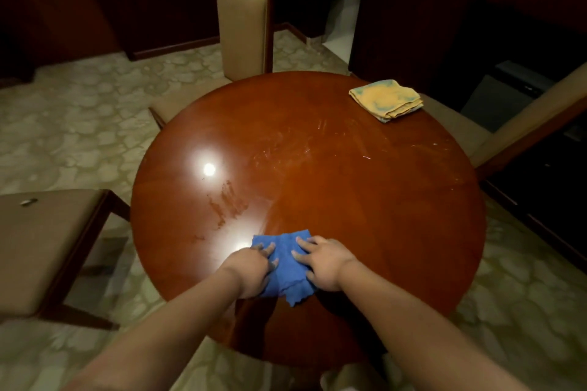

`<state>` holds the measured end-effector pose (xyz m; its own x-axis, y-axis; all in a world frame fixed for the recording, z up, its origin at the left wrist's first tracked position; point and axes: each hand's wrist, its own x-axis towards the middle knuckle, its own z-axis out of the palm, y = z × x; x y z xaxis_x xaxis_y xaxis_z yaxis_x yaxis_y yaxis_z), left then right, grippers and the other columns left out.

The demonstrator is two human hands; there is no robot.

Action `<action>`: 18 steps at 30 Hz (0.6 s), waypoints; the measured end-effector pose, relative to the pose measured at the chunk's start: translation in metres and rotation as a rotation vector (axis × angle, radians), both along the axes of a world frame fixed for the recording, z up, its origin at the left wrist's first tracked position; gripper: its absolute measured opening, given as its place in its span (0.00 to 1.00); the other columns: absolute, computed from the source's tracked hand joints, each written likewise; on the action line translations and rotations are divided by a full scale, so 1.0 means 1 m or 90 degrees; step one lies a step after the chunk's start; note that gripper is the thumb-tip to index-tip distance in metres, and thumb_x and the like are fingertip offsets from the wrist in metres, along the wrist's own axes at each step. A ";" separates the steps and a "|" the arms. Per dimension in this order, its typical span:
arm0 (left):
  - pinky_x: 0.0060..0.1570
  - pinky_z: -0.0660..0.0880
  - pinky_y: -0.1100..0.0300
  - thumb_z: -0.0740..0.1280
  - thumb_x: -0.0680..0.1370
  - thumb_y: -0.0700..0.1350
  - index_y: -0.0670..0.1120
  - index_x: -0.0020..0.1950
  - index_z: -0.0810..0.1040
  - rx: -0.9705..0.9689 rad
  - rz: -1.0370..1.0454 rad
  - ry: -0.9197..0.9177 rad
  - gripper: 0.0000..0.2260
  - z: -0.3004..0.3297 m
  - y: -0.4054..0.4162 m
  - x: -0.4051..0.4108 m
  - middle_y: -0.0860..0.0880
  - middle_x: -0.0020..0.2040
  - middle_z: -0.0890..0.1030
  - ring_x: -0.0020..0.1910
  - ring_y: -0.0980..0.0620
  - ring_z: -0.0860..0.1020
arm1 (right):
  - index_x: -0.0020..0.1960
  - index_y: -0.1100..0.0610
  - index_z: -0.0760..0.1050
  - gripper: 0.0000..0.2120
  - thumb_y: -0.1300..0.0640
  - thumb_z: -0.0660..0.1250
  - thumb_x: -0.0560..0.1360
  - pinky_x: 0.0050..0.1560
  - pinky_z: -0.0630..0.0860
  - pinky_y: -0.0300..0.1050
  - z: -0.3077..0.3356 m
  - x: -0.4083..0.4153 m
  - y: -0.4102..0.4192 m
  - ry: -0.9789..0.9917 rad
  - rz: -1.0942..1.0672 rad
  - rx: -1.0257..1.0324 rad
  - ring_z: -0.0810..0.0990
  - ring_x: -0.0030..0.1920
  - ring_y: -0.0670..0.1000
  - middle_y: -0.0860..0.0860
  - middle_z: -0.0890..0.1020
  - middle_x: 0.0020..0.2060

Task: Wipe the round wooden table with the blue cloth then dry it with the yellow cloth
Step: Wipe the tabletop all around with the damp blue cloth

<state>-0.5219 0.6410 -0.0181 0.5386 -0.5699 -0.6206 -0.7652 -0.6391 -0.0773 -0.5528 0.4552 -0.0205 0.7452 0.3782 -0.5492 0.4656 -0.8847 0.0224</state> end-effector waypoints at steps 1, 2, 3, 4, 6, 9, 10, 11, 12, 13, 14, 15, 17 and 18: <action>0.72 0.58 0.50 0.50 0.83 0.50 0.46 0.78 0.56 0.002 -0.003 0.000 0.23 0.000 0.003 -0.004 0.41 0.78 0.48 0.76 0.40 0.53 | 0.79 0.49 0.49 0.26 0.47 0.50 0.83 0.67 0.64 0.51 0.000 -0.005 0.004 0.002 -0.003 -0.004 0.52 0.76 0.55 0.52 0.47 0.78; 0.73 0.58 0.50 0.50 0.83 0.51 0.46 0.78 0.55 0.007 -0.004 -0.002 0.23 -0.001 0.005 -0.007 0.41 0.78 0.48 0.76 0.40 0.53 | 0.79 0.49 0.50 0.26 0.47 0.50 0.83 0.67 0.64 0.51 -0.001 -0.008 0.007 0.001 -0.007 -0.009 0.52 0.75 0.55 0.52 0.47 0.78; 0.73 0.57 0.50 0.50 0.84 0.51 0.45 0.78 0.54 0.012 -0.002 -0.004 0.24 -0.003 0.005 -0.009 0.40 0.78 0.47 0.76 0.39 0.52 | 0.79 0.49 0.50 0.26 0.47 0.50 0.83 0.67 0.64 0.51 0.000 -0.009 0.009 -0.002 -0.011 -0.013 0.53 0.75 0.55 0.52 0.48 0.78; 0.73 0.57 0.49 0.49 0.84 0.51 0.45 0.78 0.53 0.015 0.001 -0.007 0.24 -0.004 0.004 -0.010 0.39 0.78 0.47 0.76 0.39 0.52 | 0.79 0.49 0.51 0.26 0.47 0.50 0.83 0.67 0.64 0.51 0.001 -0.008 0.010 -0.004 -0.011 -0.019 0.54 0.75 0.55 0.52 0.48 0.78; 0.72 0.59 0.49 0.49 0.84 0.50 0.43 0.78 0.53 0.012 0.008 -0.009 0.24 -0.007 0.000 -0.009 0.38 0.78 0.48 0.75 0.38 0.53 | 0.78 0.48 0.52 0.25 0.47 0.49 0.83 0.67 0.64 0.51 0.004 -0.003 0.010 -0.005 -0.001 -0.031 0.56 0.74 0.56 0.52 0.50 0.78; 0.71 0.61 0.49 0.52 0.84 0.47 0.44 0.78 0.54 0.011 0.020 -0.006 0.23 -0.010 -0.002 -0.003 0.39 0.78 0.48 0.75 0.38 0.53 | 0.78 0.48 0.51 0.25 0.48 0.50 0.83 0.66 0.64 0.51 0.004 0.005 0.012 -0.001 0.015 -0.052 0.57 0.74 0.56 0.52 0.51 0.78; 0.71 0.62 0.49 0.52 0.84 0.46 0.44 0.78 0.54 0.009 0.025 -0.006 0.23 -0.011 -0.002 0.000 0.39 0.78 0.48 0.76 0.38 0.53 | 0.78 0.47 0.50 0.25 0.48 0.51 0.83 0.66 0.65 0.51 0.004 0.007 0.012 -0.001 0.020 -0.057 0.57 0.74 0.56 0.51 0.51 0.78; 0.71 0.62 0.49 0.53 0.83 0.46 0.45 0.78 0.55 0.006 0.031 -0.003 0.23 -0.011 -0.003 0.003 0.40 0.78 0.48 0.76 0.39 0.53 | 0.78 0.47 0.50 0.26 0.49 0.52 0.83 0.66 0.65 0.51 0.003 0.010 0.010 0.001 0.026 -0.058 0.57 0.74 0.56 0.51 0.50 0.78; 0.70 0.63 0.49 0.54 0.83 0.44 0.46 0.78 0.56 0.007 0.042 0.000 0.22 -0.011 -0.005 0.005 0.41 0.78 0.48 0.76 0.39 0.53 | 0.78 0.47 0.49 0.26 0.50 0.52 0.83 0.66 0.65 0.51 0.002 0.014 0.009 0.002 0.031 -0.055 0.56 0.74 0.56 0.51 0.50 0.78; 0.70 0.64 0.49 0.54 0.83 0.43 0.46 0.78 0.56 0.009 0.052 0.002 0.22 -0.011 -0.008 0.007 0.41 0.78 0.48 0.76 0.39 0.52 | 0.78 0.47 0.50 0.26 0.50 0.52 0.83 0.66 0.65 0.52 0.002 0.018 0.006 0.001 0.038 -0.048 0.56 0.74 0.56 0.51 0.50 0.78; 0.69 0.65 0.48 0.54 0.83 0.42 0.46 0.77 0.57 0.009 0.063 0.005 0.22 -0.011 -0.010 0.009 0.41 0.78 0.48 0.76 0.39 0.52 | 0.78 0.46 0.50 0.25 0.51 0.52 0.82 0.66 0.65 0.52 0.000 0.023 0.004 -0.002 0.044 -0.038 0.56 0.74 0.56 0.51 0.50 0.78; 0.69 0.65 0.48 0.54 0.83 0.42 0.45 0.77 0.57 0.007 0.071 0.009 0.22 -0.011 -0.013 0.012 0.41 0.78 0.48 0.76 0.39 0.52 | 0.78 0.46 0.51 0.25 0.51 0.53 0.82 0.66 0.64 0.52 -0.001 0.028 0.002 -0.003 0.048 -0.029 0.56 0.74 0.55 0.51 0.50 0.78; 0.69 0.64 0.47 0.53 0.83 0.42 0.45 0.77 0.56 -0.001 0.092 0.005 0.22 -0.011 -0.017 0.019 0.40 0.78 0.47 0.76 0.39 0.51 | 0.78 0.46 0.51 0.25 0.51 0.53 0.83 0.66 0.63 0.51 -0.002 0.038 -0.002 -0.006 0.050 -0.024 0.55 0.75 0.55 0.50 0.49 0.78; 0.70 0.64 0.48 0.52 0.84 0.43 0.46 0.77 0.56 -0.007 0.104 0.003 0.21 -0.011 -0.019 0.024 0.40 0.78 0.47 0.76 0.39 0.51 | 0.78 0.46 0.50 0.25 0.52 0.53 0.83 0.66 0.63 0.51 -0.002 0.043 -0.003 -0.011 0.051 -0.022 0.54 0.75 0.55 0.50 0.49 0.78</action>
<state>-0.4984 0.6219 -0.0294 0.6223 -0.4817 -0.6171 -0.6512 -0.7560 -0.0666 -0.5095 0.4525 -0.0227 0.7221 0.4189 -0.5506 0.5347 -0.8429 0.0599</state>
